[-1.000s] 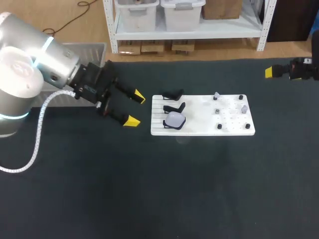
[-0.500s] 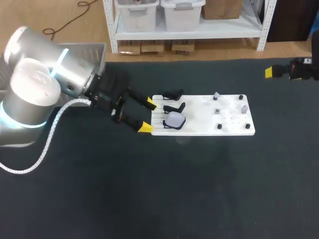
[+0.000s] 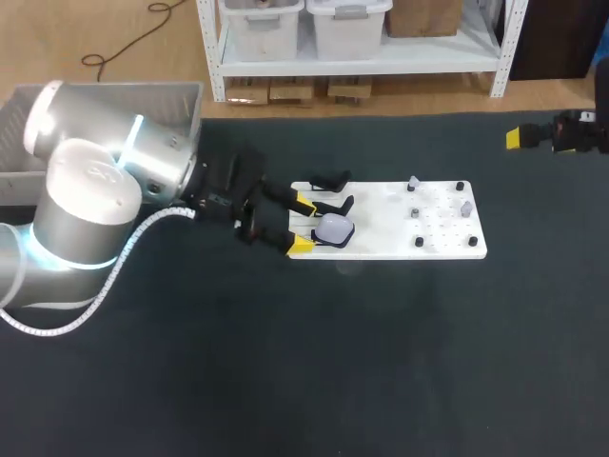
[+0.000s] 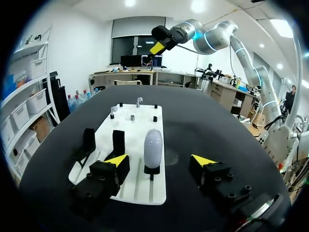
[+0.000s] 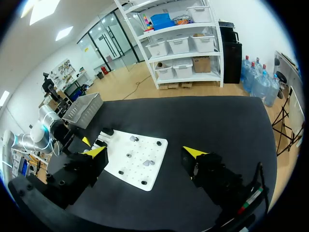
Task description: Pick up each earbud case from the left stands, insert the matching earbuds, close the lid, and place the case in the box.
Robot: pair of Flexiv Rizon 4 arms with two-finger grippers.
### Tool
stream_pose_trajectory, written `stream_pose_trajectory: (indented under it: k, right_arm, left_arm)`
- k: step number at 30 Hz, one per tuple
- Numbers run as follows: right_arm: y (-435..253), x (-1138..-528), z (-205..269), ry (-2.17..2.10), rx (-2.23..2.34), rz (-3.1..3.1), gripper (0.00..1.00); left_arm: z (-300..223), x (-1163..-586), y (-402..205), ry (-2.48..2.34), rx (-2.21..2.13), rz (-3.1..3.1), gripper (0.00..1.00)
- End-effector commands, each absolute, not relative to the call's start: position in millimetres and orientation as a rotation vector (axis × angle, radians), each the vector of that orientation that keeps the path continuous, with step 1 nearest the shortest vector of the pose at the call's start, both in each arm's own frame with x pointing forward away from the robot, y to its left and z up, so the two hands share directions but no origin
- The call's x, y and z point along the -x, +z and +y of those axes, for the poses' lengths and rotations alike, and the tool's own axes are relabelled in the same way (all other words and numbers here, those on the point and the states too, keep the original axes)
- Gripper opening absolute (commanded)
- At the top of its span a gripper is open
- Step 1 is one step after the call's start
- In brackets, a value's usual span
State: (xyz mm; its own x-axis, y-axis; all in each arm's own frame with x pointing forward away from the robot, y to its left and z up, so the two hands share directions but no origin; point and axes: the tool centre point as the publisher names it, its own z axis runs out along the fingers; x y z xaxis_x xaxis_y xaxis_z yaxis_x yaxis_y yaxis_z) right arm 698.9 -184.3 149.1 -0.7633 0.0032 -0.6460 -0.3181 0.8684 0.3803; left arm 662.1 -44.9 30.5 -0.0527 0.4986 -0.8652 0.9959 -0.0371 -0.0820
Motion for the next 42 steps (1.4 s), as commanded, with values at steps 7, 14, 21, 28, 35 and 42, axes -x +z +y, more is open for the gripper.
stream_pose_trajectory:
  k: [7,14,21,28,35,42]
  right_arm:
    - [149.2,-699.0,-184.6,0.631,0.228,2.371,1.00]
    - [149.2,-699.0,-184.6,0.631,0.228,2.371,1.00]
    - [149.2,-699.0,-184.6,0.631,0.228,2.371,1.00]
    - [149.2,-699.0,-184.6,0.631,0.228,2.371,1.00]
    - [149.2,-699.0,-184.6,0.631,0.228,2.371,1.00]
    - [149.2,-699.0,-184.6,0.631,0.228,2.371,1.00]
  left_arm:
    - [-52.5,-673.1,23.6,-1.021,-1.603,1.594,0.73]
    - [-55.4,-673.3,21.8,-1.036,-1.613,1.582,0.69]
    - [-57.3,-673.4,19.6,-1.045,-1.609,1.582,0.55]
    - [-59.5,-670.0,17.2,-1.053,-1.598,1.582,0.51]
    - [-61.8,-668.0,17.2,-1.059,-1.589,1.574,0.56]
    - [-64.5,-666.1,17.0,-1.059,-1.592,1.561,0.56]
